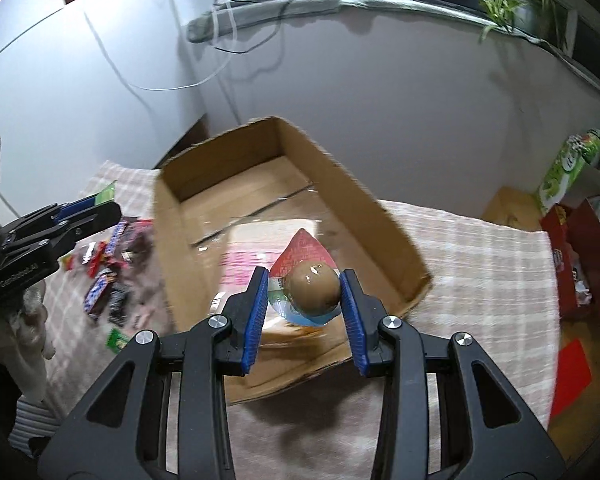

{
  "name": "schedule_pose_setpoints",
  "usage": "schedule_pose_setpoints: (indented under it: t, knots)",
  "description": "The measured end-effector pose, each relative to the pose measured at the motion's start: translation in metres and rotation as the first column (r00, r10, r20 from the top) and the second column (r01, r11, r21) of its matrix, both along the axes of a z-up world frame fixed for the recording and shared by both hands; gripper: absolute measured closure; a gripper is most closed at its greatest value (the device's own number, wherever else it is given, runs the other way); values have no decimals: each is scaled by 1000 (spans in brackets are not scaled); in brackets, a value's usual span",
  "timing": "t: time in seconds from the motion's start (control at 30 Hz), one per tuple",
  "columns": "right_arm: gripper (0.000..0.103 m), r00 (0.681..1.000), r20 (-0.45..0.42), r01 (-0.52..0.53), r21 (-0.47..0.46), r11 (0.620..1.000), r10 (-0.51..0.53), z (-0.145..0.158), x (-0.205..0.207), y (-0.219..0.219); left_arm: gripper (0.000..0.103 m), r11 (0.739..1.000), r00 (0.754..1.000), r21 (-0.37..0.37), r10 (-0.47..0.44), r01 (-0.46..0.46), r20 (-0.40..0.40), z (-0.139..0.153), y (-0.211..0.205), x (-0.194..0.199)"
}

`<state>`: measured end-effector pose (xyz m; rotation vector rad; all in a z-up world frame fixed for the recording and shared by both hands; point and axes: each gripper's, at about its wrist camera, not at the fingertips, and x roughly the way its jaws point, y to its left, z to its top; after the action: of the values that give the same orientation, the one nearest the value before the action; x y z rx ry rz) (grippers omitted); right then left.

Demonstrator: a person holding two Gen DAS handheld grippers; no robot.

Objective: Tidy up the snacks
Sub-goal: 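Carry both snacks into the box and open both grippers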

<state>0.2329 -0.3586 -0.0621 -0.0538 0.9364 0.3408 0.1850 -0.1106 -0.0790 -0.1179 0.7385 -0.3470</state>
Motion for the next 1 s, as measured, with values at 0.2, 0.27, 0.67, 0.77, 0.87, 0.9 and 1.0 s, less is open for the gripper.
schedule_pose_setpoints:
  t: [0.2,0.27,0.67,0.77,0.87,0.9,1.0]
  knots:
    - [65,1000,-19,15,-7,1000,-15,-9,16,-9,72,1000,1000,15,-18,18,-18,-6,-17,17]
    - [65,1000,-24,15,-14,1000,-16,-12,19,-9,72,1000,999,19,-19,20,-25,-10,-21,23]
    - [59,999,-32,12,-20,1000,-13,-21,26,-6,71,999,997,27,-39,41,-71,-27,-36,39]
    - [32,1000,-2,22,-24,999,-23,-17,24,-7,54,999,996,17,-34,35,-83,-27,-37,41]
    - [32,1000,2,23,-18,1000,-23,-13,22,-6,47,1000,996,16,-24,25,-86,-26,-36,42]
    - [32,1000,4,23,-18,1000,-23,-12,21,-7,47,1000,996,16,-22,24,-85,-25,-36,42]
    - [32,1000,7,22,-18,1000,-22,-10,18,-7,47,1000,997,19,-23,24,-77,-24,-36,39]
